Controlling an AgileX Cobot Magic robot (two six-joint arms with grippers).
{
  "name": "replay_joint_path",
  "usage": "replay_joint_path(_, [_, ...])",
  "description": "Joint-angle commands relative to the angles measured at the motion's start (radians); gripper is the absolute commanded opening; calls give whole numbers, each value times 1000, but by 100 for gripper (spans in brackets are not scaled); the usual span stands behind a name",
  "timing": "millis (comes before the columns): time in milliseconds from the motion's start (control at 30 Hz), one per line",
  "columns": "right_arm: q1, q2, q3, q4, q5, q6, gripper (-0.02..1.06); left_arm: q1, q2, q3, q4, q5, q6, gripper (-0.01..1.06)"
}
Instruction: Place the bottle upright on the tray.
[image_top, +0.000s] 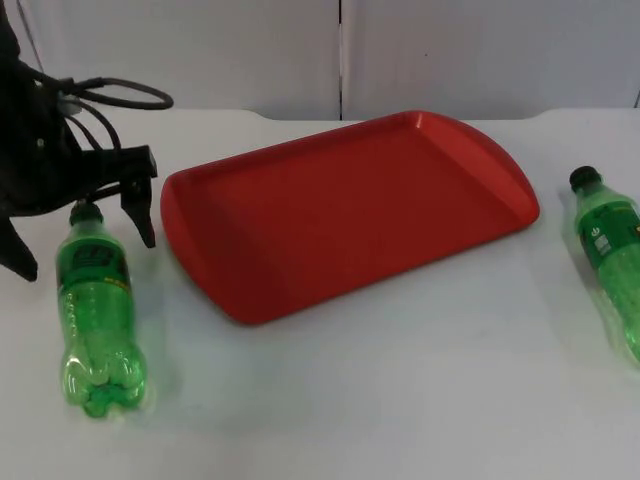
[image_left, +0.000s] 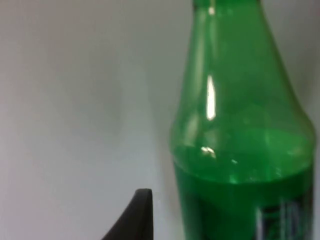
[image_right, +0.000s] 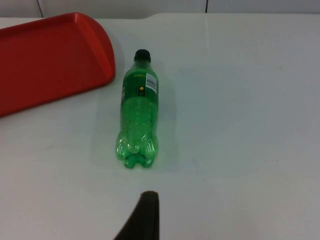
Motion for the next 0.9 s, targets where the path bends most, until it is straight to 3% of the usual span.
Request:
replay_joint_path(0, [-5, -4, 2, 6, -5, 4, 88, -3, 11, -14, 51, -25, -48, 105])
replay_joint_path(267, [-5, -4, 2, 6, -5, 4, 88, -5, 24, -14, 148, -92, -120, 105])
replay_joint_path(867, [-5, -4, 2, 6, -5, 4, 88, -5, 154, -45, 64, -93, -22, 105])
